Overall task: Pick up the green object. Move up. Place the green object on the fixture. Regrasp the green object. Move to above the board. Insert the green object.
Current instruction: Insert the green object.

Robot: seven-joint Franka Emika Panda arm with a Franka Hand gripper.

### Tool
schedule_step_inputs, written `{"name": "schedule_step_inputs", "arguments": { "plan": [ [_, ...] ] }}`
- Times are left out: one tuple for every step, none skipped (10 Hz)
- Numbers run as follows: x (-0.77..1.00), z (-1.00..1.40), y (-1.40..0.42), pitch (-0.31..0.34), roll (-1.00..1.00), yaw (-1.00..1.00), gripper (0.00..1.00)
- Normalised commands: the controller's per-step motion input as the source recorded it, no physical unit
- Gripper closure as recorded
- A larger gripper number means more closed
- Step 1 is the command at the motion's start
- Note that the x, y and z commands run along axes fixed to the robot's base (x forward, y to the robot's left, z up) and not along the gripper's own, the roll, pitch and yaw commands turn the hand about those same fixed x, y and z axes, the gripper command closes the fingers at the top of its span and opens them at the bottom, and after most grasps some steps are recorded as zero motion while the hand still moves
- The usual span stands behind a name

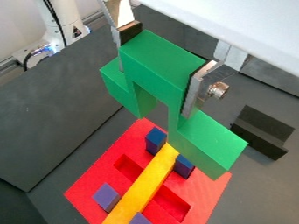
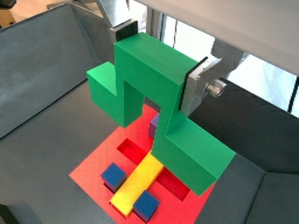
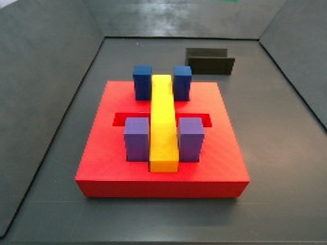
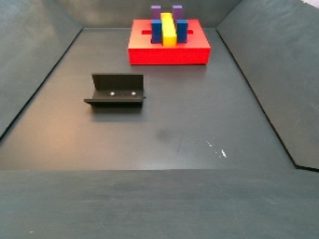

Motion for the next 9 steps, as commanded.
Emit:
{"name": "schedule_step_inputs", "arguments": {
  "plan": [
    [0.15,-0.22,-0.02,0.0,-0.33,0.07,1.0],
    [0.16,-0.18,-0.03,0.0,-0.37,0.08,1.0],
    [0.14,-0.16,-0.05,0.0,-0.37,0.05,1.0],
    [0.11,-0.24,-0.03,0.0,-0.32,0.03,1.0],
    [0.02,-0.3,0.0,0.0,-0.14,0.28,1.0],
    [0.02,-0.34,-0.01,0.0,-0.02,0.38,1.0],
    [0.0,-0.45,-0.08,-0.034,0.0,0.35,1.0],
    [0.0,-0.53,-0.13,-0.059,0.11,0.31,1.0],
    [0.0,-0.55,-0.12,-0.06,0.13,0.27,1.0]
  ]
}}
